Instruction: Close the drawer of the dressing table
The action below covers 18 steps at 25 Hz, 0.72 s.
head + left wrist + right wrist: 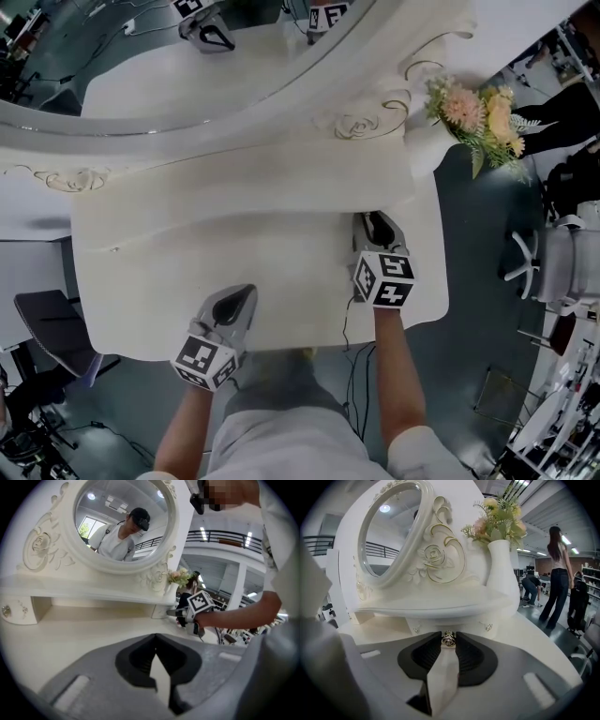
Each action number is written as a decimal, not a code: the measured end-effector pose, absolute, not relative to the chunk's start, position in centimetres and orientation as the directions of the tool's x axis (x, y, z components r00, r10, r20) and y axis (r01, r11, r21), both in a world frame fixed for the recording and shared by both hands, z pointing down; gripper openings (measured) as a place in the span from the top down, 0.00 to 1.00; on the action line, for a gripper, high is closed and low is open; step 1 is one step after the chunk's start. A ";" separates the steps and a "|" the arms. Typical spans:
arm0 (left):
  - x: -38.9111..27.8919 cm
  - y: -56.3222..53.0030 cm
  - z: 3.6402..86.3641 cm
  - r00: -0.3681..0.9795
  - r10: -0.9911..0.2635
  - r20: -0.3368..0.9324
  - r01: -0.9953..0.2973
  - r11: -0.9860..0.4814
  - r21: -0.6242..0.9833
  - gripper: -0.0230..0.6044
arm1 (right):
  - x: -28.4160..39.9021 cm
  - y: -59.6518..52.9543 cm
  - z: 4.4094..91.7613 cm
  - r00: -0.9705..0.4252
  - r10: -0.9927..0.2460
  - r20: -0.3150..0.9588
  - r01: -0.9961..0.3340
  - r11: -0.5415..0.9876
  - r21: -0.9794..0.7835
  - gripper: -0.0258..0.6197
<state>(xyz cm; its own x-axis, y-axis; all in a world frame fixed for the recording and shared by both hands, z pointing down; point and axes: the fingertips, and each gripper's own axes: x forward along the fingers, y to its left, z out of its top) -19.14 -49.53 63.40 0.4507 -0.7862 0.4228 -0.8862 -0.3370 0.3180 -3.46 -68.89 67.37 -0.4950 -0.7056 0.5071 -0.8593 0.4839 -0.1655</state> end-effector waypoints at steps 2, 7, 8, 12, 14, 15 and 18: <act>-19.4 -49.5 63.4 0.446 -0.790 0.422 -0.888 -0.331 0.318 0.97 | -3.6 -69.1 67.4 -0.496 -0.708 0.502 -0.859 0.483 -0.167 0.82; -19.5 -49.3 63.6 0.442 -0.790 0.425 -0.889 -0.324 0.322 0.97 | -3.8 -69.2 67.3 -0.504 -0.709 0.493 -0.855 0.488 -0.172 0.82; -19.3 -49.2 63.6 0.443 -0.789 0.425 -0.889 -0.326 0.322 0.97 | -3.8 -69.1 67.3 -0.504 -0.710 0.492 -0.856 0.488 -0.172 0.82; -19.0 -49.1 63.1 0.442 -0.794 0.418 -0.890 -0.330 0.313 0.97 | -3.6 -68.7 67.1 -0.507 -0.714 0.482 -0.855 0.485 -0.183 0.82; -18.9 -48.9 63.0 0.440 -0.797 0.413 -0.890 -0.329 0.314 0.97 | -3.4 -68.4 67.0 -0.507 -0.715 0.481 -0.856 0.485 -0.181 0.82; -18.7 -48.7 63.0 0.441 -0.797 0.413 -0.890 -0.328 0.318 0.97 | -3.3 -68.3 66.9 -0.504 -0.716 0.483 -0.857 0.484 -0.176 0.82; -18.5 -48.1 62.8 0.442 -0.795 0.415 -0.889 -0.328 0.318 0.97 | -2.9 -67.9 66.7 -0.496 -0.719 0.487 -0.860 0.484 -0.162 0.82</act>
